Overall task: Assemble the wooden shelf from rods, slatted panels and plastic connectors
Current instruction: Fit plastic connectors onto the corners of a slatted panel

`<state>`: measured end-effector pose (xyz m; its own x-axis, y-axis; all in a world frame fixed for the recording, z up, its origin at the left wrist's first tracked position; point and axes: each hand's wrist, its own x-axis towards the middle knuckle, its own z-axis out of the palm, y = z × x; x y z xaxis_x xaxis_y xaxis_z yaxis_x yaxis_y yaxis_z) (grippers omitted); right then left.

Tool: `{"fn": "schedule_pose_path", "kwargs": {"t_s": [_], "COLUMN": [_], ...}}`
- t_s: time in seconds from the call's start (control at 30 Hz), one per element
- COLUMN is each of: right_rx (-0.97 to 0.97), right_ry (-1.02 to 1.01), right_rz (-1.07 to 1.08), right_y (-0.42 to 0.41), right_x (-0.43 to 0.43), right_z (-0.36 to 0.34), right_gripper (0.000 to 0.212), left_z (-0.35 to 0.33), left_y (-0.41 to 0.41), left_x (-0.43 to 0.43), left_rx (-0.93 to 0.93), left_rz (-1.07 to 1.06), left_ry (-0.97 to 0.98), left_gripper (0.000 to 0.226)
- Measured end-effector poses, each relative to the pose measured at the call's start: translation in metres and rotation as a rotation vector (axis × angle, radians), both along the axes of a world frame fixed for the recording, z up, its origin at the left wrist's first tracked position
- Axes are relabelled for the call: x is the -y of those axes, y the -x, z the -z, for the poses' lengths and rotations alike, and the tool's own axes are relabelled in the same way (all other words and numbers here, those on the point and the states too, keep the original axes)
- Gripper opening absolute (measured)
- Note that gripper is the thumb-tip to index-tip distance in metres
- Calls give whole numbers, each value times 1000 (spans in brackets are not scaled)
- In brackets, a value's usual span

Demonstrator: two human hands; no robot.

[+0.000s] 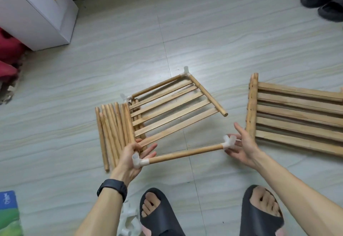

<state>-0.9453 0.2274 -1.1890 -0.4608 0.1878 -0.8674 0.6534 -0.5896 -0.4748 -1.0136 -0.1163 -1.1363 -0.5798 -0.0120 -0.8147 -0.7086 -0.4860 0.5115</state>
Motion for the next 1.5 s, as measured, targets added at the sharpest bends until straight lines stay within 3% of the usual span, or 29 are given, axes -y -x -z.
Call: {"fn": "schedule_pose_path", "kwargs": {"t_s": [0.2,0.47,0.7,1.13,1.33,1.5], "right_rx": [-54,-33,30,-26,4,12], "right_ry": [123,-212,-90,103,143,229], "right_rz": [125,5,-37,-56,-104,-118], "right_y": [3,9,13,7,8,9], "right_x": [-10,-1,4,10,6,6], "right_z": [-21,-15,-10,-22,-28,-29], "right_gripper": [55,36,59,48,54,46], "left_z": [20,39,39,38,33,26], "left_y": [-7,-24,-21,-12,-12,-9], "left_x": [3,6,18,33,31,33], "left_rx": [44,60,116,89,88,125], "left_rz": [141,252,275,366,431,461], "left_ry": [56,115,96,232,247,233], "left_gripper": [34,35,42,51,46,43]}}
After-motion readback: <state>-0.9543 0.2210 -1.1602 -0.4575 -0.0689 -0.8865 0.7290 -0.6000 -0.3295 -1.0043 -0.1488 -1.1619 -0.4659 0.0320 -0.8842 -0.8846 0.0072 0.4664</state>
